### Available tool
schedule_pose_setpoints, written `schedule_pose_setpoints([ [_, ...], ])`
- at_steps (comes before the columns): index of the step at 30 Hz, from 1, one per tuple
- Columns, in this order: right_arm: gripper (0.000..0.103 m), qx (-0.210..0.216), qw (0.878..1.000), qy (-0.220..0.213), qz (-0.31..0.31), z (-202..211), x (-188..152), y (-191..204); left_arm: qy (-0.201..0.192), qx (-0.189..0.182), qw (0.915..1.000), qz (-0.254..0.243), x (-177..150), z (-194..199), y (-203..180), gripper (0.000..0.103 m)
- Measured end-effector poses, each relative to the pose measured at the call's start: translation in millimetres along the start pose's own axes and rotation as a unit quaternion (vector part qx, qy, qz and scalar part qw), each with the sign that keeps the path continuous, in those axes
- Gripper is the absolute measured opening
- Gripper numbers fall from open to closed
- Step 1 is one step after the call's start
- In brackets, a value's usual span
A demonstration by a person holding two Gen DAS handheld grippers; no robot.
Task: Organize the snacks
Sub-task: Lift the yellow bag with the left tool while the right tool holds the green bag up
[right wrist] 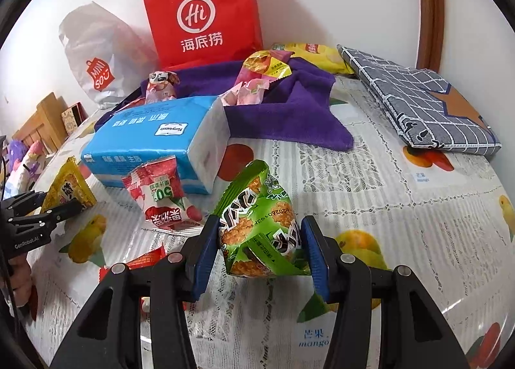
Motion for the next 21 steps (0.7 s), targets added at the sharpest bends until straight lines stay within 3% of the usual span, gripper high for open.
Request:
schedule_pose_setpoints([
  [8,0.051,0.004,1.0,0.004,-0.009,-2,0,-2,0.011,-0.029,0.999,0.032,-1,-5,11,0.049],
  [21,0.051,0.01,1.0,0.002,-0.012,-2,0,-3,0.011,-0.014,0.9996,0.023,-2,-5,6,0.048],
])
Point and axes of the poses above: each gripper's, at about its wrist camera, not at the fingertips, and z roughly against the way its jaws point, y to its left, x to its top, the point moved 2 cm from there along -z, roughly the way its jaws point, and after that the axes turned 3 degrees about x, right-handed, at the moved point
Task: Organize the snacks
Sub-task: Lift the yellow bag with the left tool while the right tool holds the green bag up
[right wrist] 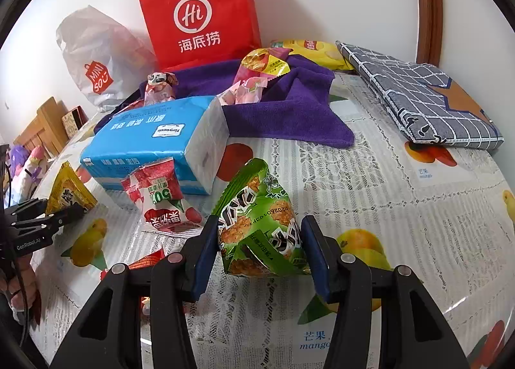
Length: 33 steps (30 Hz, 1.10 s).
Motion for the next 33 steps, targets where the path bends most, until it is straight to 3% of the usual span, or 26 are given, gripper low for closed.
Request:
schedule_pose_setpoints([
  [33,0.051,0.002,1.0,-0.003,-0.004,1.0,0.2,-1.7,-0.001,-0.003,1.0,0.002,-0.1,1.3,0.6,0.048],
])
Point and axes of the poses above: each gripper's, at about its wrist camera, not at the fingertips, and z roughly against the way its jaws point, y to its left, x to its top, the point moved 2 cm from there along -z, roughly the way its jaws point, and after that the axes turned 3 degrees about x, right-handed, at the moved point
